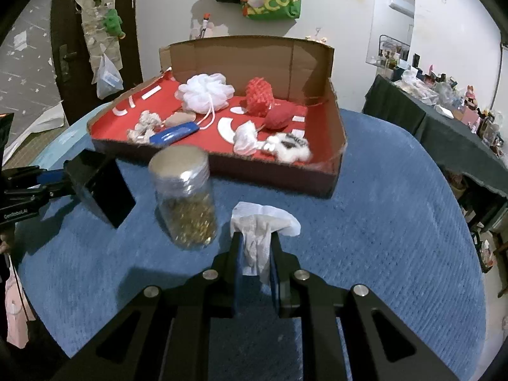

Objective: Organize soft objects
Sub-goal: 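Carry the black pom in the left tool while the right tool carries the tissue to the box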

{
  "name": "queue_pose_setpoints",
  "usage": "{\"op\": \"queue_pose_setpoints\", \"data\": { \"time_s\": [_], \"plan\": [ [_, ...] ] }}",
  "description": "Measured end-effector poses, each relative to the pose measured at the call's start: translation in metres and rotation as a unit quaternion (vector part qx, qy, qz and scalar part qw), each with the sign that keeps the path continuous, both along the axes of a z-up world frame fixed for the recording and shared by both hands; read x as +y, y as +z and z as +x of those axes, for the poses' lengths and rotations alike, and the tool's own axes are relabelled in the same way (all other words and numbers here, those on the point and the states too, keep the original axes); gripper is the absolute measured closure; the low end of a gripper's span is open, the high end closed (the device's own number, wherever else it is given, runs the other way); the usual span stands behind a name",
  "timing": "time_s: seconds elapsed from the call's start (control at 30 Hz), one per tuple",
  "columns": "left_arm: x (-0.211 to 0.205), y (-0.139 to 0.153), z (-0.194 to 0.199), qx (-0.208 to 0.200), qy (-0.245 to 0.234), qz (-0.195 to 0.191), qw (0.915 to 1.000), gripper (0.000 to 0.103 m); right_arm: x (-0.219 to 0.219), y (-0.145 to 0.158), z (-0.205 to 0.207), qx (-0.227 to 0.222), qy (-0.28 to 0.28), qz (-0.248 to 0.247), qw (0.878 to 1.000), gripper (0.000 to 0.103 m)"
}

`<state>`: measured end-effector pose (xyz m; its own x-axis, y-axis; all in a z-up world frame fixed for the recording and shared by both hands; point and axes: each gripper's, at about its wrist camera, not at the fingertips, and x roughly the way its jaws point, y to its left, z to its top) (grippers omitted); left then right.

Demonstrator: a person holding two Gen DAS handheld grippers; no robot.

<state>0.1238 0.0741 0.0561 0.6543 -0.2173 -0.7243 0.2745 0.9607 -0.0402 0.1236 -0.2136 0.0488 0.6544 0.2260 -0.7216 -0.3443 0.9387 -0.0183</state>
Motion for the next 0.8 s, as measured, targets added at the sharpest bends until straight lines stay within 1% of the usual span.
{"op": "queue_pose_setpoints", "data": {
  "time_s": [0.2,0.43,0.63,0.8],
  "plan": [
    [0.002,0.013,0.014,-0.004,-0.014,-0.006,0.9999,0.07,0.001,0.01,0.015,-0.003,0.002,-0.007,1.0,0.087],
    [-0.002,0.029,0.031,-0.01,-0.034,-0.008,0.9993,0.07,0.002,0.024,0.031,-0.004,0.013,0.004,1.0,0.087],
    [-0.018,0.043,0.05,-0.014,-0.063,-0.005,0.9979,0.07,0.007,0.037,0.048,-0.005,0.026,0.015,1.0,0.087],
    [-0.04,0.048,0.073,-0.001,-0.101,-0.011,0.9948,0.07,0.019,0.044,0.065,-0.001,0.05,0.022,0.998,0.087]
  ]
}}
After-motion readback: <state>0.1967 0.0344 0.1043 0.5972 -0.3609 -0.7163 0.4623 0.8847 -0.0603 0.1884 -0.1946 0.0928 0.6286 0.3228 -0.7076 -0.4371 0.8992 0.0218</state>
